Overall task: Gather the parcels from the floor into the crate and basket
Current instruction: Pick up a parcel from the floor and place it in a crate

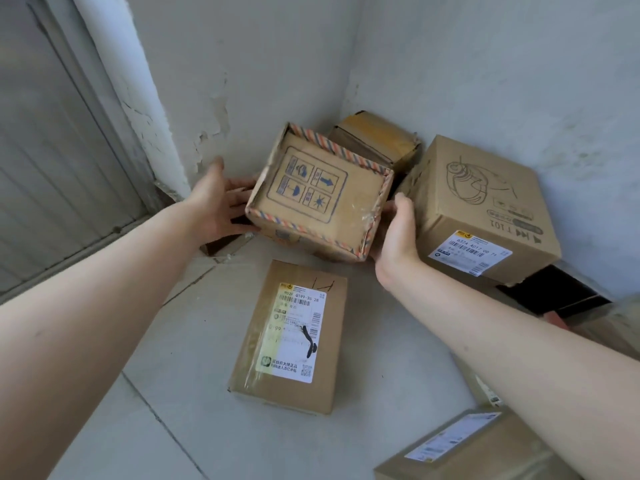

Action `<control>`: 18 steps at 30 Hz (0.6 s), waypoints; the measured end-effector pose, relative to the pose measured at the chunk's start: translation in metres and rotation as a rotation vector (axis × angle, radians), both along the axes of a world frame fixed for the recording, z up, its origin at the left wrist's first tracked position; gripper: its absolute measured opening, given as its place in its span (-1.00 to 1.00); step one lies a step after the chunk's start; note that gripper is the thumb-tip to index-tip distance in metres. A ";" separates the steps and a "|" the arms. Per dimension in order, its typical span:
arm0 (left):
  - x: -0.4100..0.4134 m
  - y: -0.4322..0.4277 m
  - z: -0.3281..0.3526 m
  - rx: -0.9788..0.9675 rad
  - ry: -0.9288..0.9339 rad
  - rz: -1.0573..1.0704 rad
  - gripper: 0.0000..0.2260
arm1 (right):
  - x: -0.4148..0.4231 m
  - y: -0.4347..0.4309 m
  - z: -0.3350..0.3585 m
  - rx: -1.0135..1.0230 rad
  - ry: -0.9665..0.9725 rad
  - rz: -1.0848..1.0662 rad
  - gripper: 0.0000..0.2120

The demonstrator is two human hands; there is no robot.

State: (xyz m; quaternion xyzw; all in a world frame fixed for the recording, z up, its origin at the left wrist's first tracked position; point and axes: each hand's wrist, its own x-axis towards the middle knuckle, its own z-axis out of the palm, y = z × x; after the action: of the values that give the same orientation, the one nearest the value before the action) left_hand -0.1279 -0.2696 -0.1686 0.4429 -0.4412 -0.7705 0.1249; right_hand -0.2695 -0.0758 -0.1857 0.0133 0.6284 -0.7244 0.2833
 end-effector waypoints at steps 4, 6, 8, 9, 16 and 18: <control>0.016 0.012 0.011 -0.067 -0.097 -0.247 -0.23 | -0.003 -0.001 0.019 0.004 0.044 -0.014 -0.37; 0.026 0.019 0.020 -0.093 -0.097 -0.311 -0.28 | -0.002 -0.005 0.029 -0.024 0.070 -0.017 -0.34; 0.036 0.023 0.027 -0.115 -0.118 -0.393 -0.32 | 0.003 -0.008 0.030 -0.026 0.051 -0.007 -0.40; 0.040 0.024 0.029 -0.124 -0.120 -0.417 -0.34 | 0.005 -0.008 0.029 -0.021 0.026 -0.008 -0.44; 0.063 0.029 0.041 -0.202 -0.039 -0.447 -0.18 | 0.018 0.004 0.028 0.042 0.116 0.093 -0.43; 0.058 0.035 0.046 -0.202 -0.056 -0.381 -0.13 | 0.019 0.006 0.034 0.026 0.132 0.121 -0.39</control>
State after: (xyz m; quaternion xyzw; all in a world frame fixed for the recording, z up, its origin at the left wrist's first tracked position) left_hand -0.0694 -0.2345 -0.1225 0.3581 -0.5953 -0.7193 0.0084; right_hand -0.2509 -0.0699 -0.1518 -0.0688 0.6549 -0.6968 0.2843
